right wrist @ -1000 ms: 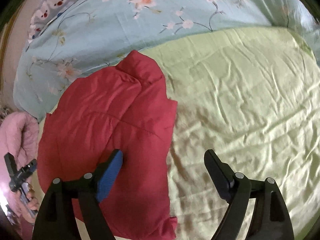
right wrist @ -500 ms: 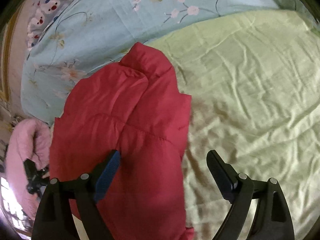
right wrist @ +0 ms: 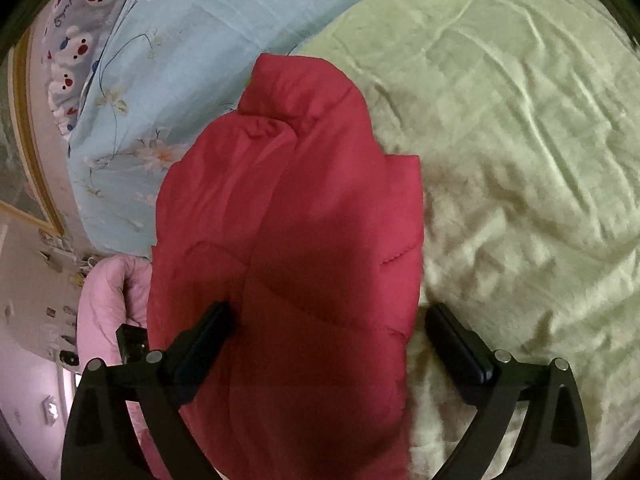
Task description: Fold large clothes
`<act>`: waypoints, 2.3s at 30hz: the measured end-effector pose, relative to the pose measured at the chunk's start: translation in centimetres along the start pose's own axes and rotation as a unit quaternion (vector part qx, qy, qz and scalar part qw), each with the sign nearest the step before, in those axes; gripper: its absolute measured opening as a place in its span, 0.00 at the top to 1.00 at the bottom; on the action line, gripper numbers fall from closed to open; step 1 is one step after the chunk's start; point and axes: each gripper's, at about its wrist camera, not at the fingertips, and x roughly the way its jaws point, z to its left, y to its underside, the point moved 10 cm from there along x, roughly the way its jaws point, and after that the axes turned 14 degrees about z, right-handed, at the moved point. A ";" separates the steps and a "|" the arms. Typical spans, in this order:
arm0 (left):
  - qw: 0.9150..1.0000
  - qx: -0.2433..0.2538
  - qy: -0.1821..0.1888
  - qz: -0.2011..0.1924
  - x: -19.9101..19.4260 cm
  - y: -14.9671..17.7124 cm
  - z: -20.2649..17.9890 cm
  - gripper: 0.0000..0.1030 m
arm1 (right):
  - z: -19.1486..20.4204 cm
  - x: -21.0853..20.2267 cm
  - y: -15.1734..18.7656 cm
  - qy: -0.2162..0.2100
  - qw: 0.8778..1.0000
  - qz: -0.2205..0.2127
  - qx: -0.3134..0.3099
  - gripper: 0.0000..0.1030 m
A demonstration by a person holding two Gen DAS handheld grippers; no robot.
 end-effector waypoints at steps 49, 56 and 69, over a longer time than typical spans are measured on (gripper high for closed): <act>0.996 0.082 -0.031 -0.030 -13.4 24.0 -2.4 0.59 | 6.8 -3.1 16.5 -0.038 0.996 0.027 -0.077 0.60; 0.996 0.064 -0.052 -0.028 -12.2 23.7 -2.2 0.54 | 4.6 -2.5 17.0 -0.036 0.997 0.024 -0.058 0.54; 0.991 0.066 -0.113 -0.027 -10.6 23.0 -2.7 0.41 | 3.1 -1.6 17.2 0.016 0.998 0.001 -0.054 0.41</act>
